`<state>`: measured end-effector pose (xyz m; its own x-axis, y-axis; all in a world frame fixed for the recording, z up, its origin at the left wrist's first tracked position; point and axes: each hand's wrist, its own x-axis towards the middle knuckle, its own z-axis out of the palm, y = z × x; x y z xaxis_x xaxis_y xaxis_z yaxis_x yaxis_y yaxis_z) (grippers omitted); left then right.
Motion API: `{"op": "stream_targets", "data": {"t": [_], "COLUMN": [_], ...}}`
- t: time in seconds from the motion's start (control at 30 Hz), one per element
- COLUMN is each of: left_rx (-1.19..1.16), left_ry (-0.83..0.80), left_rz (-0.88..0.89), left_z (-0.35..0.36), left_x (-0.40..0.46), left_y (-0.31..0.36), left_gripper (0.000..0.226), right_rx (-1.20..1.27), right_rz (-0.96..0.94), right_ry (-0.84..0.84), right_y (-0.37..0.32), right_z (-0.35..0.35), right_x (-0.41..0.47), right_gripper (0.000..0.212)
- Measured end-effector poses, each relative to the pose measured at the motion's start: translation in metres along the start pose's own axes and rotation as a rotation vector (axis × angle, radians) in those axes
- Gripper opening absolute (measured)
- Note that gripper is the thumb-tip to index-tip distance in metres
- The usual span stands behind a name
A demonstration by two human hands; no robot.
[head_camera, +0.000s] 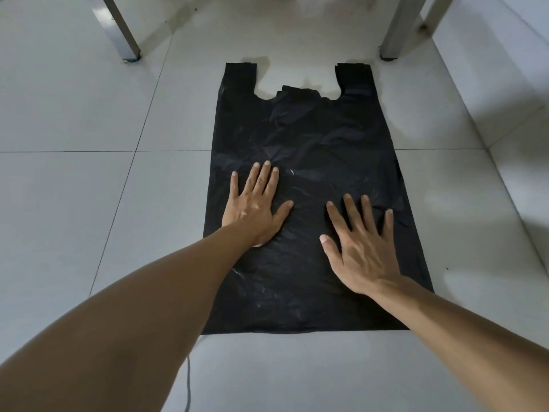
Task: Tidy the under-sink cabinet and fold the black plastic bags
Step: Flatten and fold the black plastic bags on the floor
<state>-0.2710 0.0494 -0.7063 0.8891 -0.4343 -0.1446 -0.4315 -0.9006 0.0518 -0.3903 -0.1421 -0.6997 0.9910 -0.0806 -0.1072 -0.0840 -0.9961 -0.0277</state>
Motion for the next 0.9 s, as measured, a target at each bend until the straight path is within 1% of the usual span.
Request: {"op": "stream_targets", "data": {"t": [0.07,0.23,0.3,0.43,0.5,0.8,0.83,0.9], "left_rx": [0.0,0.013,0.021,0.011,0.016,0.025,0.028,0.02], "left_ry": [0.011,0.041,0.037,0.019,0.021,-0.012,0.004,0.028], "left_rz": [0.002,0.012,0.0,-0.01,-0.016,-0.046,-0.025,0.092], "left_z": [0.001,0.003,0.003,0.003,0.003,-0.006,-0.011,-0.017], "left_x": [0.0,-0.002,-0.001,-0.001,-0.001,0.001,0.005,0.021], "left_y": [0.001,-0.003,-0.003,-0.003,-0.003,0.002,0.005,0.014], "left_gripper": [0.078,0.076,0.076,0.076,0.076,0.081,0.081,0.078], "right_rx": [0.014,-0.033,-0.01,0.043,0.052,0.054,0.05,0.041], "right_rz": [-0.044,-0.231,-0.198,0.026,0.102,0.133,0.132,0.14], "right_ry": [0.024,-0.043,-0.035,0.007,0.012,0.001,-0.003,-0.013], "right_y": [-0.004,-0.016,-0.001,0.047,0.058,0.057,0.057,0.056], "right_z": [-0.007,-0.007,-0.004,-0.005,-0.006,-0.007,-0.007,-0.007], "right_x": [0.02,0.08,0.093,0.111,0.113,0.113,0.113,0.114], "right_gripper": [0.066,0.066,0.068,0.065,0.065,0.066,0.067,0.068]}}
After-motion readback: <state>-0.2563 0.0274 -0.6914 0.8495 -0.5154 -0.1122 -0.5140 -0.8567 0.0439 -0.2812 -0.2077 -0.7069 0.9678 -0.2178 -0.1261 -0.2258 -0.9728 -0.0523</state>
